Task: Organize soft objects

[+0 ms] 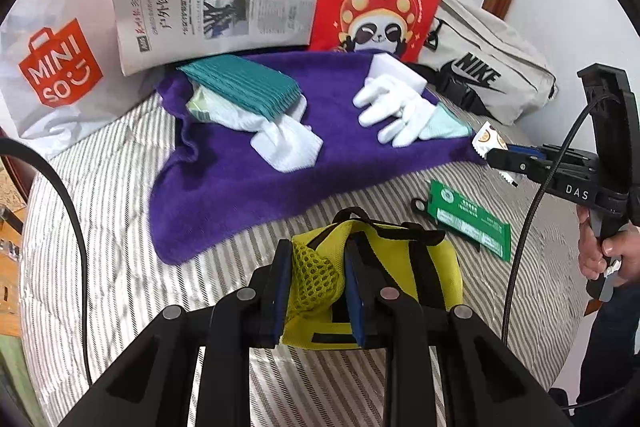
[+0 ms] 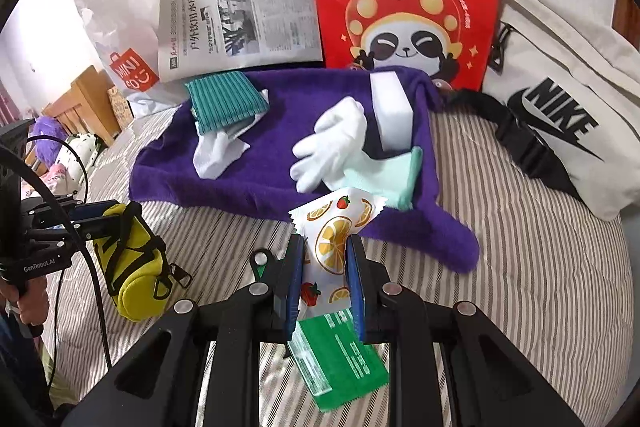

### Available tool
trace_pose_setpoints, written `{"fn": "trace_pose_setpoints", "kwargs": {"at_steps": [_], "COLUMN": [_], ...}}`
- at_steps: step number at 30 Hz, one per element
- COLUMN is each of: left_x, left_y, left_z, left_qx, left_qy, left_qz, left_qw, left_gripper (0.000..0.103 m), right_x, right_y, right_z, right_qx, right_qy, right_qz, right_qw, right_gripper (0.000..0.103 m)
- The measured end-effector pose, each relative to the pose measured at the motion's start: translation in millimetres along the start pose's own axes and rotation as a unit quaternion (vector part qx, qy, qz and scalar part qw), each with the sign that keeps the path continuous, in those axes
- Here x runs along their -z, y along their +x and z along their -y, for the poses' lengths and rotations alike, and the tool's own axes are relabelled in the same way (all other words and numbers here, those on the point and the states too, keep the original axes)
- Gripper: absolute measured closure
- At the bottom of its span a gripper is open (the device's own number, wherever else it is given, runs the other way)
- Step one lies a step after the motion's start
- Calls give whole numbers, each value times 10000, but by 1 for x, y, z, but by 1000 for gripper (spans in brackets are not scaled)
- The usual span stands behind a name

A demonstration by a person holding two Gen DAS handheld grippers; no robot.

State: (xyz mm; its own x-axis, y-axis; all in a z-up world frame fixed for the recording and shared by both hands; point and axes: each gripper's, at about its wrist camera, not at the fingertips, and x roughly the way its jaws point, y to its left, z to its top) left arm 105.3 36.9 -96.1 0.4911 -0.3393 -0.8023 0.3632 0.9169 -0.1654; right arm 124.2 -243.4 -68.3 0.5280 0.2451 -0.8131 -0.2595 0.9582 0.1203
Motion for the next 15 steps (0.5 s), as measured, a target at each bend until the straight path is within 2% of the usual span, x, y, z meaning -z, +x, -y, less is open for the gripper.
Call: {"fn": "trace_pose_setpoints", "kwargs": {"at_steps": [15], "left_x": [-44], "left_y": [-4], "left_z": [-21], "left_qx": [-95], "left_qy": [-186], "left_qz": [309], "left_qw": [9993], "left_gripper": [79], "right_x": [-30], "right_y": [9], "right_z": [-1], "right_qx": [-43], "right_qy": [-20], "right_qz": [107], "right_qw": [9999], "right_gripper": [82]}}
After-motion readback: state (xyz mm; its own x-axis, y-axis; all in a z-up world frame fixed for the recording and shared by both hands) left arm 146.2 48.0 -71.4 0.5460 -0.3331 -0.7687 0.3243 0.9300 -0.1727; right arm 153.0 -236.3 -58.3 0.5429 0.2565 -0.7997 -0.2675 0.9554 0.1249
